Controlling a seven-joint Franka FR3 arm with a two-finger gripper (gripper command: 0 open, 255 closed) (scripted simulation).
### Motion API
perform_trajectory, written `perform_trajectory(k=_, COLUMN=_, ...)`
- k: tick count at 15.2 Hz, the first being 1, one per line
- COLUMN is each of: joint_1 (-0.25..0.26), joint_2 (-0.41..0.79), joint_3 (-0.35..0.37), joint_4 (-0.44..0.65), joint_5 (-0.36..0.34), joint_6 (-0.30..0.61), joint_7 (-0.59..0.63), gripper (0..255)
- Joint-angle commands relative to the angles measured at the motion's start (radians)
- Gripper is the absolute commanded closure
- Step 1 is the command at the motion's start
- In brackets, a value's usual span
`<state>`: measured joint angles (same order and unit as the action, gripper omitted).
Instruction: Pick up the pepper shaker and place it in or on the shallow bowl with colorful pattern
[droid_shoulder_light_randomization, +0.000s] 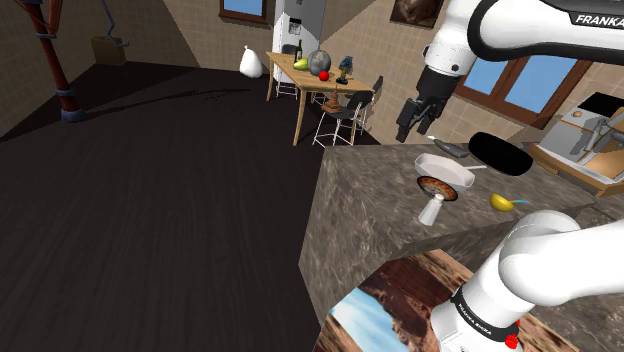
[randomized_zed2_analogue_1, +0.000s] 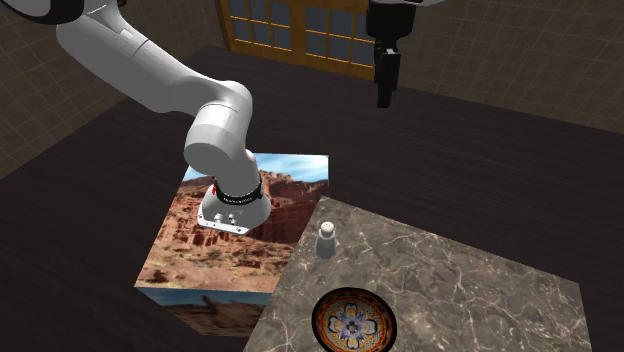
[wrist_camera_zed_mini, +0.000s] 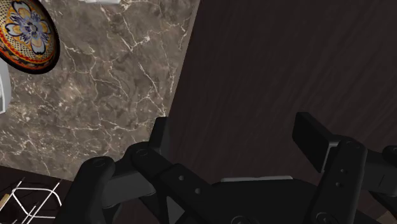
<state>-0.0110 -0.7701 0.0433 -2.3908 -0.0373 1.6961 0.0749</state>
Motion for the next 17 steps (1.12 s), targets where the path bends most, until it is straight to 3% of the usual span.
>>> perform_trajectory(k=1, joint_1=0.000, joint_2=0.000, joint_3=0.000, joint_4=0.000, joint_5=0.000, joint_6=0.000, joint_7=0.000, gripper=0)
perform_trajectory(k=8, joint_1=-0.042, joint_2=-0.134, joint_3=-0.156, joint_4=-0.213, joint_5=-0.063, joint_6=0.089, joint_7=-0.165, gripper=0)
perform_trajectory(k=17, joint_1=-0.148, joint_2=-0.194, joint_3=-0.403, joint_4=-0.398, joint_5=-0.203, joint_6=0.218, joint_7=-0.403, gripper=0)
